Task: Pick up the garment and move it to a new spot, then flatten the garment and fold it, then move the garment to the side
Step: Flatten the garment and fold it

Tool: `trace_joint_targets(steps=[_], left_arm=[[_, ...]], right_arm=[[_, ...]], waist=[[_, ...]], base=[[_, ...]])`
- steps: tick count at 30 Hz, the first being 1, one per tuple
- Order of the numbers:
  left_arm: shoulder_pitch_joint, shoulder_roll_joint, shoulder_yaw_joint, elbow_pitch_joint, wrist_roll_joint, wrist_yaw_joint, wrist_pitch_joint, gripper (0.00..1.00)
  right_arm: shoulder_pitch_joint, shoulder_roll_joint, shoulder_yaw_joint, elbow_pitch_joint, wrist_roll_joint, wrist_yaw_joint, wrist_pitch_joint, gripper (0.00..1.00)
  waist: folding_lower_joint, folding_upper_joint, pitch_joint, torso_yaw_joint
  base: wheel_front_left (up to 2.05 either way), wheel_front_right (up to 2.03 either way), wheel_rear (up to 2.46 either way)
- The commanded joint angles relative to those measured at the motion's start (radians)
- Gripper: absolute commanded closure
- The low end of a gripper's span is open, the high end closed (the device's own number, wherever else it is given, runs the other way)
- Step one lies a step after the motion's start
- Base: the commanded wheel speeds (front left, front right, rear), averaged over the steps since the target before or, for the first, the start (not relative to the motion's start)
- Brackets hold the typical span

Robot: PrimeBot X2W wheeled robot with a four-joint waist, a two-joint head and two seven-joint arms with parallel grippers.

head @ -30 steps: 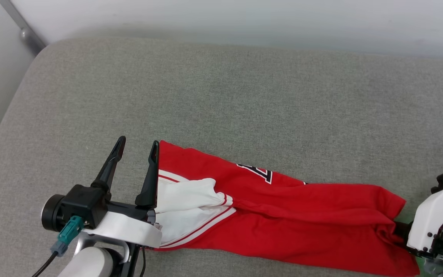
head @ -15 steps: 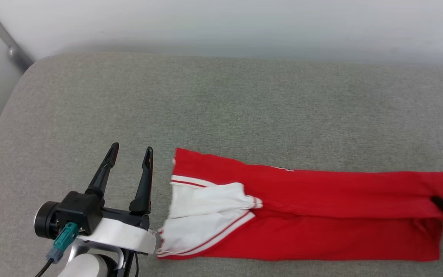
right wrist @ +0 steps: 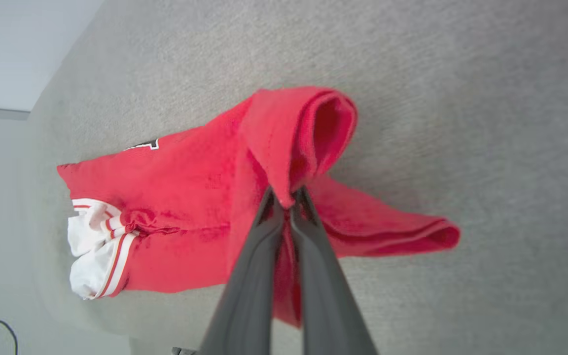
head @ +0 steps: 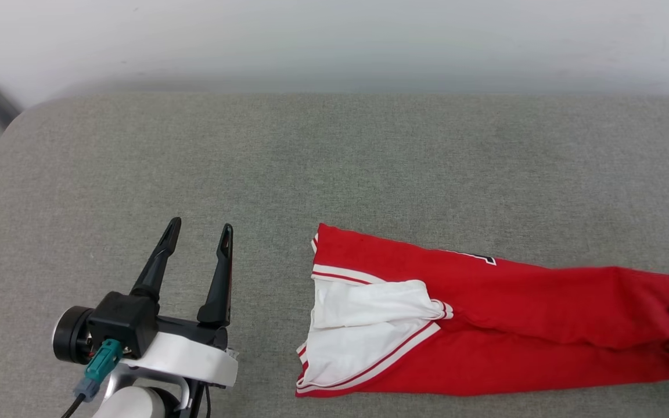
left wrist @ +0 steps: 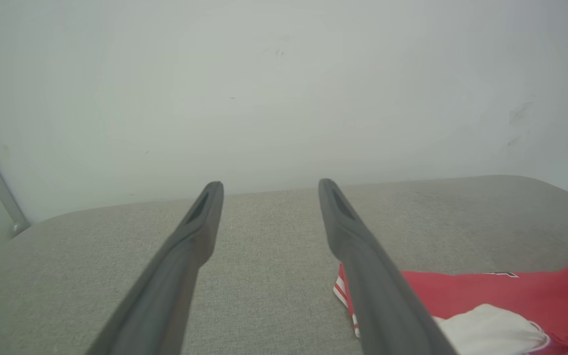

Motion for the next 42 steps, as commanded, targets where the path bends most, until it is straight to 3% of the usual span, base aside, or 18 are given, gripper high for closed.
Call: trace_joint_targets(steps=[1, 5, 8, 13, 17, 22, 30, 34, 35, 36, 37, 42], left_arm=[[0.007, 0.003, -0.004, 0.000, 0.001, 0.000, 0.001, 0.00], [-0.002, 0.000, -0.012, 0.005, -0.002, -0.008, 0.002, 0.00], [-0.009, -0.003, -0.016, 0.009, -0.004, -0.013, 0.004, 0.00], [-0.019, -0.012, -0.027, 0.018, -0.006, -0.022, 0.004, 0.00], [-0.027, -0.023, -0.037, 0.025, -0.007, -0.028, 0.003, 0.00], [-0.031, -0.034, -0.045, 0.037, -0.012, -0.035, 0.000, 0.00], [-0.054, -0.051, -0.046, 0.041, -0.008, -0.048, -0.005, 0.00], [-0.068, -0.065, -0.043, 0.049, -0.004, -0.053, -0.007, 0.00], [-0.072, -0.068, -0.041, 0.050, -0.002, -0.055, -0.009, 0.00], [-0.072, -0.071, -0.040, 0.054, -0.001, -0.057, -0.009, 0.00], [-0.071, -0.075, -0.039, 0.057, 0.000, -0.058, -0.010, 0.00], [-0.064, -0.078, -0.026, 0.069, 0.006, -0.063, -0.012, 0.00]], right_arm=[[-0.018, 0.035, 0.001, -0.010, 0.021, 0.000, 0.035, 1.00], [-0.026, 0.116, 0.018, -0.024, 0.083, 0.000, 0.143, 1.00], [-0.022, 0.135, 0.028, -0.016, 0.127, 0.000, 0.191, 1.00], [-0.026, 0.145, 0.116, 0.097, 0.346, 0.000, 0.220, 1.00], [-0.037, 0.143, 0.251, 0.181, 0.502, 0.000, 0.141, 1.00], [-0.057, 0.143, 0.447, 0.225, 0.595, 0.000, -0.014, 1.00], [-0.151, 0.143, 0.659, 0.271, 0.614, 0.000, -0.287, 1.00], [-0.198, 0.142, 0.707, 0.339, 0.519, 0.000, -0.390, 1.00], [-0.203, 0.142, 0.719, 0.356, 0.491, 0.000, -0.411, 0.76], [-0.206, 0.142, 0.729, 0.369, 0.475, 0.000, -0.428, 0.05], [-0.211, 0.143, 0.739, 0.376, 0.462, 0.000, -0.444, 0.00], [-0.217, 0.104, 0.816, 0.332, 0.412, 0.000, -0.503, 0.00]], waist=[[0.0000, 0.0000, -0.003, -0.003], [0.0000, 0.0000, -0.011, 0.004], [0.0000, 0.0000, -0.018, 0.014], [0.0000, 0.0000, -0.027, 0.049], [0.0000, 0.0000, -0.032, 0.084], [0.0000, 0.0000, -0.029, 0.127], [0.0000, 0.0000, 0.010, 0.175], [0.0000, 0.0000, 0.042, 0.183], [0.0000, 0.0000, 0.049, 0.182], [0.0000, 0.0000, 0.055, 0.181], [0.0000, 0.0000, 0.059, 0.179], [0.0000, 0.0000, 0.066, 0.150]], base=[[0.00, 0.00, 0.00], [0.00, 0.00, 0.00], [0.00, 0.00, 0.00], [0.00, 0.00, 0.00], [0.00, 0.00, 0.00], [0.00, 0.00, 0.00], [0.00, 0.00, 0.00], [0.00, 0.00, 0.00], [0.00, 0.00, 0.00], [0.00, 0.00, 0.00], [0.00, 0.00, 0.00], [0.00, 0.00, 0.00]])
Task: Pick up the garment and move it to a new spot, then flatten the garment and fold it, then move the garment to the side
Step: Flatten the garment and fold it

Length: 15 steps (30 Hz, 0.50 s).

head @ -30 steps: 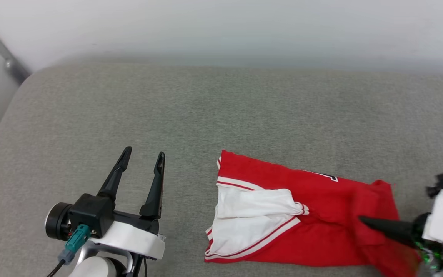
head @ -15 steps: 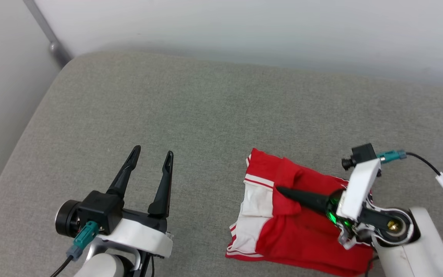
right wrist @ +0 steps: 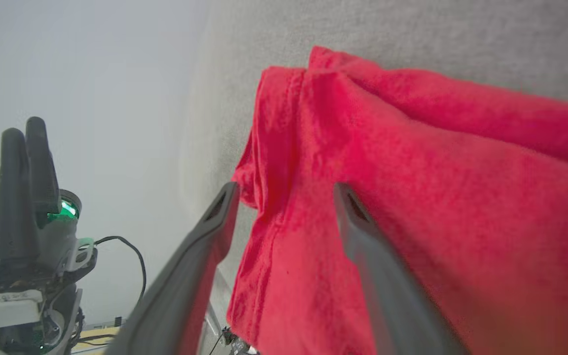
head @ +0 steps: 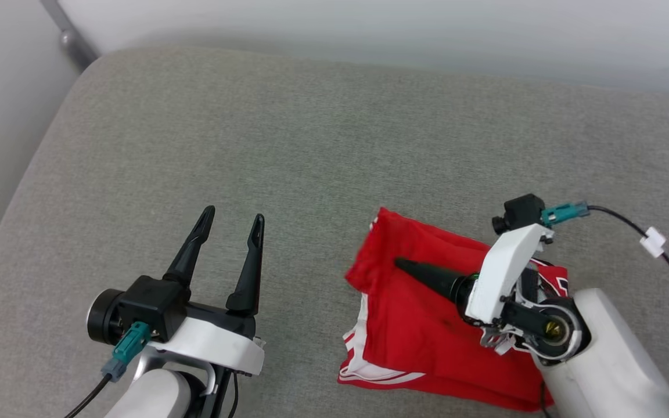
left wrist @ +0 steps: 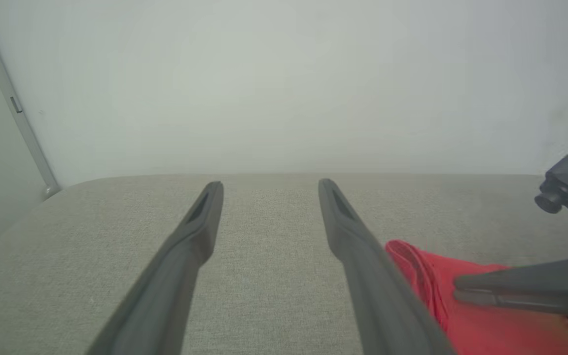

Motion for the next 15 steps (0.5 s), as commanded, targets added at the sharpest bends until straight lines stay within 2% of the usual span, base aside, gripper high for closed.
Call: trace_joint_targets(steps=[1, 4, 8, 11, 15], left_arm=[[0.002, 0.000, 0.004, 0.003, 0.008, -0.004, -0.005, 0.00], [0.005, 0.008, 0.009, 0.008, 0.010, -0.006, -0.005, 0.00], [0.018, 0.018, 0.018, 0.019, 0.011, -0.001, -0.006, 0.00], [0.030, 0.024, 0.026, 0.026, 0.007, 0.009, -0.006, 0.00], [0.051, 0.036, 0.038, 0.031, 0.002, 0.024, -0.002, 0.00]], right_arm=[[-0.009, -0.023, 0.009, -0.022, -0.008, 0.000, -0.014, 0.00], [0.012, -0.095, 0.053, -0.105, -0.069, 0.000, -0.096, 0.00], [0.050, -0.210, 0.063, -0.179, -0.246, 0.000, -0.279, 0.00], [0.093, -0.267, 0.001, -0.192, -0.394, 0.000, -0.404, 0.00], [0.167, -0.279, -0.117, -0.230, -0.538, 0.000, -0.514, 0.00]], waist=[[-0.0001, 0.0000, -0.003, -0.013], [-0.0001, 0.0000, -0.015, -0.040], [-0.0001, 0.0000, -0.039, -0.083], [-0.0001, 0.0000, -0.056, -0.117], [-0.0001, 0.0000, -0.073, -0.156]], base=[[0.00, 0.00, 0.00], [0.00, 0.00, 0.00], [0.00, 0.00, 0.00], [0.00, 0.00, 0.00], [0.00, 0.00, 0.00]])
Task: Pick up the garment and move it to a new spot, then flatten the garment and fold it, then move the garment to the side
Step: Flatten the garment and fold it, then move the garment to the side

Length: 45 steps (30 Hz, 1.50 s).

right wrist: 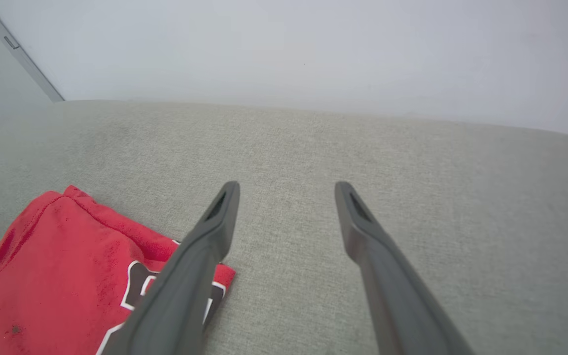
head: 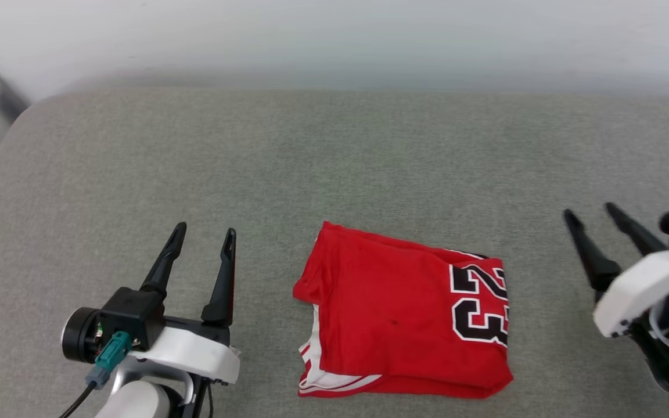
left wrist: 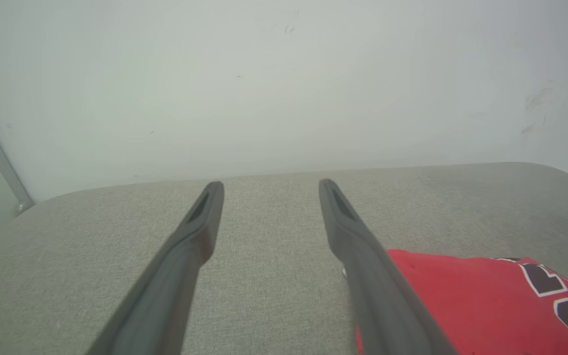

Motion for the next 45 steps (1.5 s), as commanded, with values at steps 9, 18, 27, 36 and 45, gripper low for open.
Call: trace_joint_targets(steps=[9, 18, 27, 36, 45], left_arm=[[0.102, 0.037, 0.023, 0.007, 0.015, 0.071, -0.001, 0.00], [0.154, 0.070, 0.009, -0.006, 0.034, 0.094, 0.024, 0.00], [0.176, 0.079, 0.011, -0.022, 0.021, 0.107, 0.040, 0.00], [0.179, 0.071, 0.025, -0.030, 0.000, 0.110, 0.033, 0.00], [0.162, 0.048, 0.041, -0.041, -0.015, 0.105, 0.016, 0.00]], right_arm=[[0.244, 0.092, -0.145, -0.263, -0.174, 0.000, -0.113, 0.00], [0.397, 0.182, -0.197, -0.380, -0.197, 0.000, -0.113, 0.00], [0.431, 0.219, -0.214, -0.417, -0.214, 0.000, -0.108, 0.00], [0.435, 0.231, -0.235, -0.447, -0.217, 0.000, -0.089, 0.00], [0.406, 0.199, -0.422, -0.373, 0.037, 0.000, 0.181, 0.00]], waist=[[0.0000, 0.0000, -0.095, -0.057], [0.0000, 0.0000, -0.129, -0.053], [0.0000, 0.0000, -0.136, -0.052], [0.0000, 0.0000, -0.133, -0.039], [0.0000, 0.0000, -0.115, -0.007]], base=[[0.00, 0.00, 0.00], [0.00, 0.00, 0.00], [0.00, 0.00, 0.00], [0.00, 0.00, 0.00], [0.00, 0.00, 0.00]])
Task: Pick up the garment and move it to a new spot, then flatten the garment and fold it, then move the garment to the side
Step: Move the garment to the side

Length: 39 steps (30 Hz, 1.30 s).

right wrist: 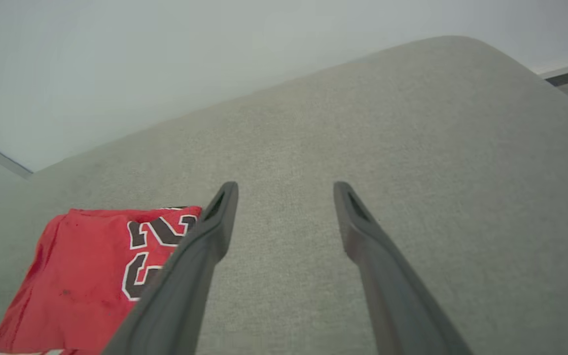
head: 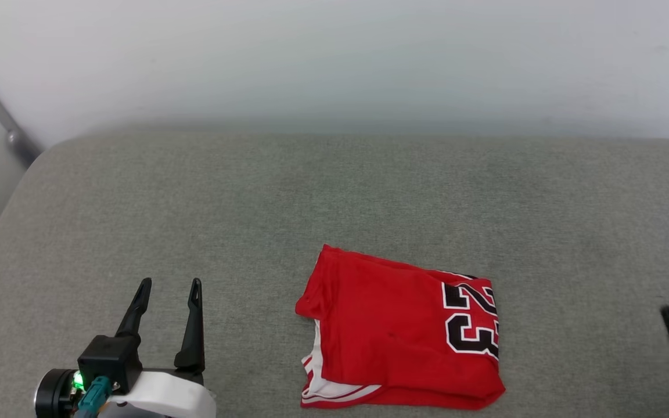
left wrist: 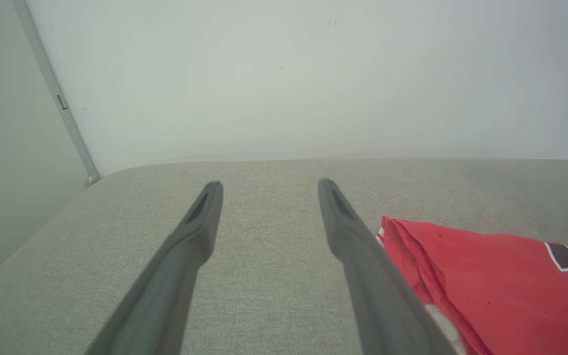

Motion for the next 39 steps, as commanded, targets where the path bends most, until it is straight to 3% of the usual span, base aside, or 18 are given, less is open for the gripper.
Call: trace_joint_targets(steps=[1, 6, 12, 16, 22, 27, 32, 33, 34, 36, 39], left_arm=[[-0.011, -0.010, 0.006, -0.003, 0.003, -0.005, -0.008, 0.00], [-0.037, -0.044, 0.012, -0.002, 0.011, -0.013, -0.021, 0.00], [-0.063, -0.079, 0.022, 0.007, 0.029, -0.034, -0.027, 0.00], [-0.083, -0.098, 0.027, 0.014, 0.044, -0.053, -0.029, 0.00], [-0.117, -0.125, 0.038, 0.031, 0.066, -0.090, -0.030, 0.00], [-0.134, -0.133, 0.047, 0.048, 0.082, -0.118, -0.030, 0.00], [-0.135, -0.141, 0.061, 0.058, 0.097, -0.131, -0.030, 0.00], [-0.134, -0.143, 0.064, 0.059, 0.099, -0.134, -0.030, 0.00], [-0.134, -0.145, 0.067, 0.060, 0.103, -0.137, -0.030, 0.00], [-0.134, -0.149, 0.071, 0.063, 0.108, -0.140, -0.030, 0.00], [-0.135, -0.153, 0.077, 0.069, 0.117, -0.148, -0.030, 0.00]], right_arm=[[-0.014, -0.030, -0.047, 0.034, 0.043, 0.000, 0.080, 0.00], [-0.032, -0.056, -0.193, 0.171, 0.179, 0.000, 0.388, 0.00], [-0.122, 0.047, -0.379, 0.358, 0.277, 0.000, 0.694, 0.00], [-0.231, 0.095, -0.465, 0.493, 0.322, 0.000, 0.824, 0.00], [-0.373, 0.109, -0.466, 0.714, 0.442, -0.001, 0.889, 0.00], [-0.437, 0.122, -0.372, 0.840, 0.550, 0.000, 0.893, 0.00], [-0.430, 0.125, -0.245, 0.866, 0.624, 0.000, 0.879, 0.00], [-0.425, 0.125, -0.219, 0.861, 0.634, 0.000, 0.873, 0.17], [-0.420, 0.124, -0.194, 0.849, 0.642, 0.000, 0.865, 0.57], [-0.413, 0.121, -0.149, 0.817, 0.652, 0.000, 0.840, 1.00], [-0.396, 0.114, -0.092, 0.752, 0.648, 0.000, 0.804, 1.00]], waist=[[0.0001, 0.0000, 0.005, 0.017], [0.0001, 0.0000, 0.017, 0.066], [0.0001, 0.0000, 0.045, 0.122], [0.0001, 0.0000, 0.073, 0.154], [0.0001, 0.0000, 0.108, 0.190], [0.0001, 0.0000, 0.120, 0.201], [0.0001, 0.0000, 0.124, 0.198], [0.0001, 0.0000, 0.124, 0.196], [0.0001, 0.0000, 0.125, 0.194], [0.0001, 0.0000, 0.125, 0.186], [0.0001, 0.0000, 0.121, 0.173]], base=[[0.00, 0.00, 0.00], [0.00, 0.00, 0.00], [0.00, 0.00, 0.00], [0.00, 0.00, 0.00], [0.00, 0.00, 0.00], [0.00, 0.00, 0.00], [0.00, 0.00, 0.00], [0.00, 0.00, 0.00], [0.00, 0.00, 0.00], [0.00, 0.00, 0.00], [0.00, 0.00, 0.00]])
